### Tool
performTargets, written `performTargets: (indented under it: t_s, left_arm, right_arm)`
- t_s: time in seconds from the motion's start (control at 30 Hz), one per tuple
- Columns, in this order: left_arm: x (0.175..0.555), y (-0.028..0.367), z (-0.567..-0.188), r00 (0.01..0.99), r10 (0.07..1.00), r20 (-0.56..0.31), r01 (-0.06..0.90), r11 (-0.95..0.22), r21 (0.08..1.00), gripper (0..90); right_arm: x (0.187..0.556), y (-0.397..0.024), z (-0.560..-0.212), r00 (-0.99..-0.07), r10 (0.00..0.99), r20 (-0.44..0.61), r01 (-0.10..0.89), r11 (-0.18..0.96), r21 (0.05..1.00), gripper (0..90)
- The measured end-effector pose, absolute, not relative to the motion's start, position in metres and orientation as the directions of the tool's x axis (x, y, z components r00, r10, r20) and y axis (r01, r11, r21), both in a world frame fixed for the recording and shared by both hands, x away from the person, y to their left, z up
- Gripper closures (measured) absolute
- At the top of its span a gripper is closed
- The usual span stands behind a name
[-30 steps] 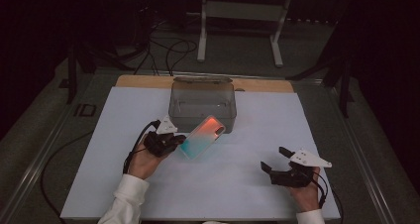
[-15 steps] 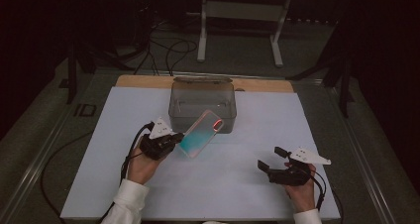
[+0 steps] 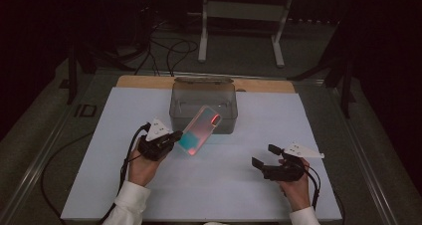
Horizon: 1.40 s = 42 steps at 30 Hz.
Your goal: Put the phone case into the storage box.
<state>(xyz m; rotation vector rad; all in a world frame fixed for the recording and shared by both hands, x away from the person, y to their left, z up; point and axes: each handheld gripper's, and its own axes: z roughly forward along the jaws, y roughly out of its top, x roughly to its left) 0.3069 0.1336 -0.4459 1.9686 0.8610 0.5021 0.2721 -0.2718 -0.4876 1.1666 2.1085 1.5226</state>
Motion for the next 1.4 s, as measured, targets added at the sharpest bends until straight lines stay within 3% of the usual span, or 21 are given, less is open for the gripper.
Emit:
performTargets:
  t_s: [1.4]
  left_arm:
    - [0.294, 0.130, -0.448, 0.555, 0.831, -0.045, 0.404, -0.221, 0.888, 89.3]
  right_arm:
    - [0.315, -0.177, -0.439, -0.702, 0.639, 0.315, 0.482, 0.100, 0.870, 13.5]
